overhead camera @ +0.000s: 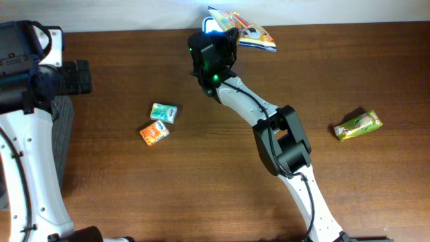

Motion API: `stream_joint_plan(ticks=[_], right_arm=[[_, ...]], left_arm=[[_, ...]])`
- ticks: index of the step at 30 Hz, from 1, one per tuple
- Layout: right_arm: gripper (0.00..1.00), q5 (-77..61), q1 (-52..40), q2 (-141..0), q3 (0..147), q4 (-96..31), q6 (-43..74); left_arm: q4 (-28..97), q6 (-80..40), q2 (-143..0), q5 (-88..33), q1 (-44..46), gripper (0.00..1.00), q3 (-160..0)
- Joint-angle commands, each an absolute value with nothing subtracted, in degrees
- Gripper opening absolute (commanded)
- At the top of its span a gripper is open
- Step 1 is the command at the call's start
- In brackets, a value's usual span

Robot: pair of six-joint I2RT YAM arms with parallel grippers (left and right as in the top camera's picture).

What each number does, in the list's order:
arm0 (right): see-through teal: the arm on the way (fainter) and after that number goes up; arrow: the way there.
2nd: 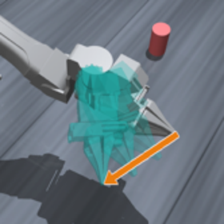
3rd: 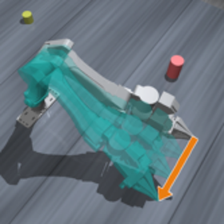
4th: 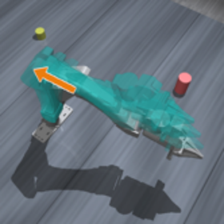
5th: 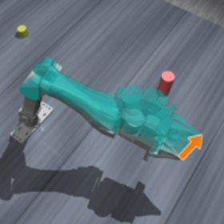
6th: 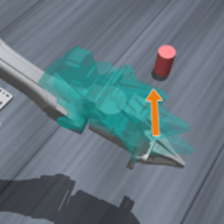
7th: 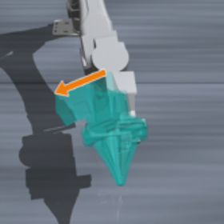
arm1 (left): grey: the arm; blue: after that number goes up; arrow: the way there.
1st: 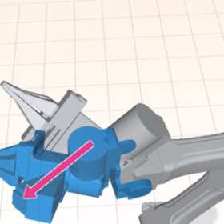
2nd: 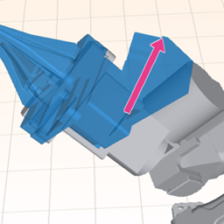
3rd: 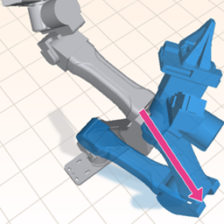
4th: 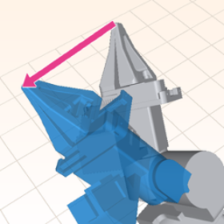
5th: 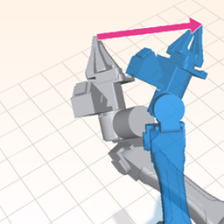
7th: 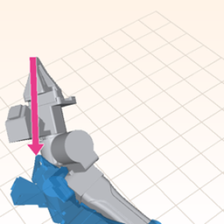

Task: Scan the item barcode
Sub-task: 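Lift the white bag and hold it in front of the scanner, then carry the white bag to the right side and release it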

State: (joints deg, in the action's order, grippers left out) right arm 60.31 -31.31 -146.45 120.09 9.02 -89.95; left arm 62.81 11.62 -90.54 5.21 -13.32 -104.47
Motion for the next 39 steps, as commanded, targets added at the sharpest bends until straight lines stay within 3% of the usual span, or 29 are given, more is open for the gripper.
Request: stream_joint_plan(ticks=[1,6,9,13,16,19,23,26,29,34,39], right_arm=[[0.04,63.72,-31.79,-142.61,120.86,9.41,-89.56],[0.04,65.14,-31.2,-135.22,120.86,9.19,-88.79],[0.04,66.83,-31.09,-127.87,120.86,5.02,-82.7],[0.04,63.51,-31.09,-117.14,120.86,-16.23,-63.83],[0.04,49.87,-30.48,-108.44,120.86,-38.5,-45.47],[0.04,32.08,-27.4,-101.54,120.86,-52.14,-31.59],[0.04,5.08,-17.85,-95.46,120.86,-62.94,-20.45],[0.04,-15.73,-5.8,-94.04,120.86,-68.88,-16.82],[0.04,-28.01,8.12,-96.29,119.92,-75.59,-15.53],[0.04,-27.53,19.68,-101.01,111.79,-74.52,-15.53],[0.04,-23.29,29.21,-107.39,99.24,-64.27,-9.8]], left_arm=[[62.67,12.51,-90.52,5.63,-13.67,0.99,-104.36],[62.7,12.51,-90.52,5.63,-13.67,0.99,-104.36],[62.67,12.51,-90.52,5.63,-13.69,0.99,-104.36],[62.67,12.51,-90.52,5.63,-13.67,0.99,-104.36],[62.67,12.51,-90.52,5.63,-13.67,0.99,-104.36],[62.67,12.51,-90.52,5.63,-13.67,0.99,-104.36],[62.67,12.51,-90.52,5.63,-13.67,0.99,-104.36],[62.67,12.51,-90.52,5.63,-13.67,0.99,-104.36],[62.67,12.51,-90.52,5.63,-13.67,0.99,-104.36],[62.67,12.51,-90.52,5.63,-13.67,0.99,-104.36],[62.67,12.51,-90.52,5.65,-13.69,0.99,-104.36]])
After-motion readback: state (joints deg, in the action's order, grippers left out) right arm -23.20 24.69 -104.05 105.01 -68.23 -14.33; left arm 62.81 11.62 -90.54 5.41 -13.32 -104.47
